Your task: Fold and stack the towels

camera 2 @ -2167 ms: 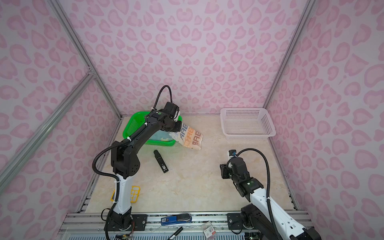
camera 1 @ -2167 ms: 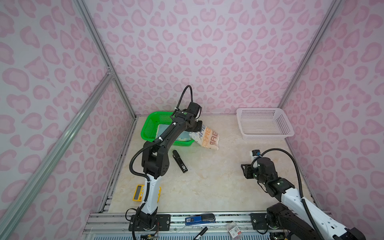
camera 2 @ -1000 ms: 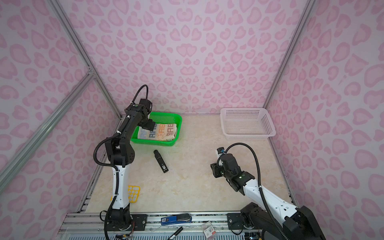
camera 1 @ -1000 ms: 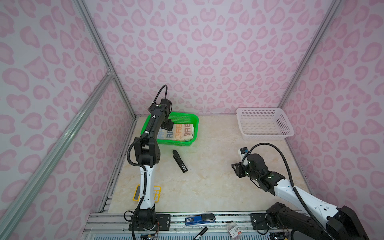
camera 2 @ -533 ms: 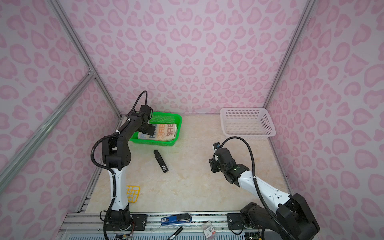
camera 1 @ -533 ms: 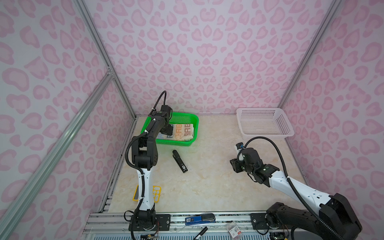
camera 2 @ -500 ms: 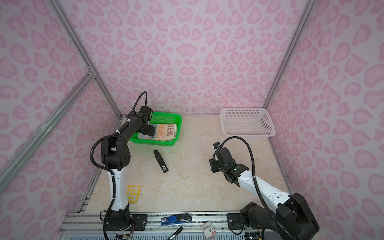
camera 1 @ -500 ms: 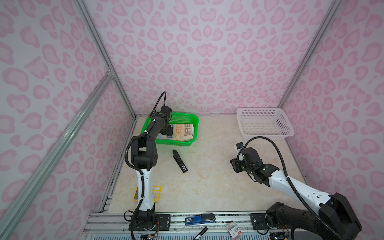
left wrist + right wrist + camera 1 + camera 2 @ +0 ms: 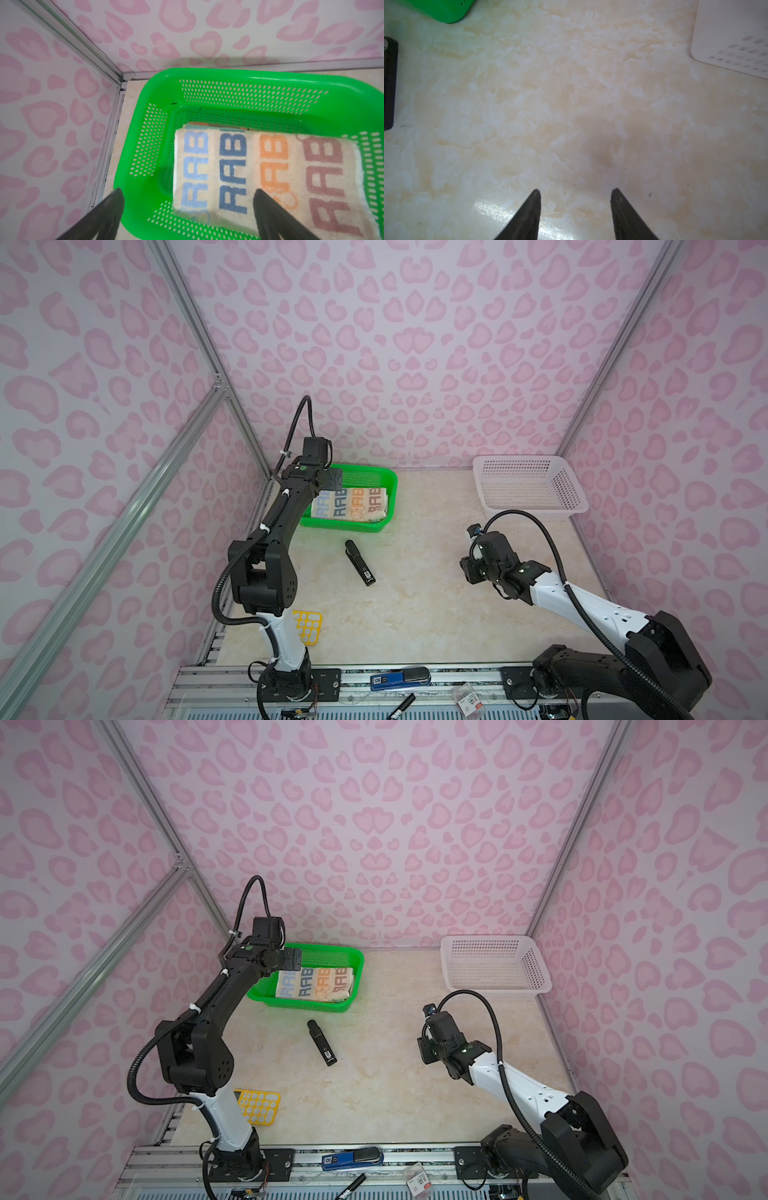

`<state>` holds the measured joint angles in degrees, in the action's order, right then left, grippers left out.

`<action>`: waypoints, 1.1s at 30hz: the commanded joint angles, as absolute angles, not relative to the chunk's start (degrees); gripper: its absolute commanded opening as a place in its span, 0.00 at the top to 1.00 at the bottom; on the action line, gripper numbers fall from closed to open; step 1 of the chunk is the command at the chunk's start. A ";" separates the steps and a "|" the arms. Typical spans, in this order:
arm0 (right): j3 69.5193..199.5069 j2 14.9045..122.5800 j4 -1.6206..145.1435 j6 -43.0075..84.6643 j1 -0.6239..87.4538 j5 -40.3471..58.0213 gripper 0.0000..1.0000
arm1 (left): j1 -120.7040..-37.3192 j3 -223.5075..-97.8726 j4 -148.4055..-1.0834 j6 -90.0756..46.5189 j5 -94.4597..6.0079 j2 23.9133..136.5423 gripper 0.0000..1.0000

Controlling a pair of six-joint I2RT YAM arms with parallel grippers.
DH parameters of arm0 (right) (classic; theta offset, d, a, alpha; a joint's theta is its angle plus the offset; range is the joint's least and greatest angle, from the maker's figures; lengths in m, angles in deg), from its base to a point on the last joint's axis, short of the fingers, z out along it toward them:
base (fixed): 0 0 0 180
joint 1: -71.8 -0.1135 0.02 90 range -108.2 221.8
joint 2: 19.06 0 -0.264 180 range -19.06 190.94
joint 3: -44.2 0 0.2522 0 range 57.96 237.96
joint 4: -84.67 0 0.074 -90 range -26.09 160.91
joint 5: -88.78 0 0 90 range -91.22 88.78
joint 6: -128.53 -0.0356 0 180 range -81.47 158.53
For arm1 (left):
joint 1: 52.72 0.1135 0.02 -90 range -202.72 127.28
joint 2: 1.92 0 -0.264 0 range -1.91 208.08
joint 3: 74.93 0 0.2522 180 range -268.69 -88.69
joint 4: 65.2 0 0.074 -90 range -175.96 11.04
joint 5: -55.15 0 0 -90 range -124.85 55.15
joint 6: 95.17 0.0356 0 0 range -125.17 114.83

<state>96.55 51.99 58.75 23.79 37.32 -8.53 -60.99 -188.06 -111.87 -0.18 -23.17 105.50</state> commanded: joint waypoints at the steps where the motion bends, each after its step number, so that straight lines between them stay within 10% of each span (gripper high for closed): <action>1: 97.31 52.11 56.09 24.79 37.35 -12.46 0.44 | -61.16 -184.98 -110.94 -0.98 -22.50 103.85 0.02; 5: 97.86 51.60 55.03 26.61 38.62 -18.33 0.34 | -61.57 -174.71 -103.86 -2.61 -23.74 96.86 0.02; 8: 98.08 51.61 55.67 28.04 41.83 -18.67 0.01 | -62.18 -163.04 -96.18 -4.59 -25.44 89.10 0.02; 21: 94.82 55.47 72.49 35.66 55.84 -16.74 0.00 | -65.77 -125.66 -70.19 -6.35 -24.92 63.59 0.02; 33: 85.37 62.22 103.68 41.16 61.07 -11.34 0.00 | -65.31 -108.55 -38.93 -1.95 -20.33 67.67 0.02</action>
<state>86.21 61.43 93.54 38.52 60.92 -10.76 -65.72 -109.36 -52.13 -3.57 -22.30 66.33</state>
